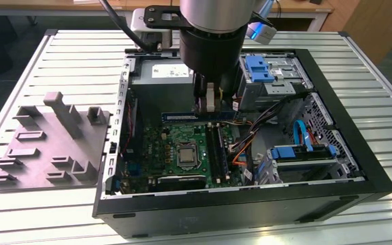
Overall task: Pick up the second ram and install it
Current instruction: 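Insert the second ram into the second slot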
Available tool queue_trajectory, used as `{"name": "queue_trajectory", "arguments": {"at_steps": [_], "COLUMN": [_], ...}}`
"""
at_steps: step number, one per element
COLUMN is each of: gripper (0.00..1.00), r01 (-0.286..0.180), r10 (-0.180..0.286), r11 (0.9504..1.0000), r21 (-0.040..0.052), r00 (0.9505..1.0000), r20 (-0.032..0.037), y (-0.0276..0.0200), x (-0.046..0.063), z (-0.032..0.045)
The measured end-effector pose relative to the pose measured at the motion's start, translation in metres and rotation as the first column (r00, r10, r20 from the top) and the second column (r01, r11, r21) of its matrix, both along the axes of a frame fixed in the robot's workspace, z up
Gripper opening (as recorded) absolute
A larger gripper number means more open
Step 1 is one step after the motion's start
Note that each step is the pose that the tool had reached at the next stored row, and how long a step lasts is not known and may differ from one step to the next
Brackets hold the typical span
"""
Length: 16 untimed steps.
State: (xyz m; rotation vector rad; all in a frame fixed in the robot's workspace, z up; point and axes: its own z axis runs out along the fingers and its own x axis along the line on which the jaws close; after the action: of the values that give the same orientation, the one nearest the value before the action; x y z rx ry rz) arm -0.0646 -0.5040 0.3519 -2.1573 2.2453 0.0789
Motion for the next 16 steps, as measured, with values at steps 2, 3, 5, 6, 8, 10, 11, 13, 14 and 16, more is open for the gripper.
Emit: {"name": "queue_trajectory", "arguments": {"at_steps": [2, 3, 5, 6, 8, 10, 11, 13, 14, 16], "gripper": [0.11, 0.11, 0.11, 0.11, 0.11, 0.11, 0.11, 0.11, 0.11, 0.11], "r01": [0.036, 0.054, 0.091, 0.109, 0.144, 0.180, 0.198, 0.234, 0.252, 0.286], "r10": [-0.036, -0.054, -0.091, -0.109, -0.144, -0.180, -0.198, -0.234, -0.252, -0.286], "r11": [0.9994, 0.9986, 0.9959, 0.9941, 0.9895, 0.9836, 0.9802, 0.9722, 0.9678, 0.9581], "r21": [0.0000, -0.0001, 0.0000, 0.0000, -0.0002, -0.0002, -0.0002, -0.0002, -0.0001, -0.0001], "r00": [0.9994, 0.9986, 0.9959, 0.9941, 0.9895, 0.9836, 0.9802, 0.9722, 0.9678, 0.9581], "r20": [0.0000, 0.0000, 0.0000, 0.0000, 0.0000, 0.0000, 0.0000, 0.0000, 0.0000, 0.0000], "y": [0.0000, 0.0000, 0.0000, 0.0000, 0.0000, 0.0000, 0.0000, 0.0000, 0.0000, 0.0000], "x": [0.0000, 0.0000, 0.0000, 0.0000, 0.0000, 0.0000, 0.0000, 0.0000, 0.0000, 0.0000], "z": [-0.0005, -0.0008, -0.0014, -0.0017, -0.0022, -0.0025, -0.0026, -0.0028, -0.0030, -0.0032]}}
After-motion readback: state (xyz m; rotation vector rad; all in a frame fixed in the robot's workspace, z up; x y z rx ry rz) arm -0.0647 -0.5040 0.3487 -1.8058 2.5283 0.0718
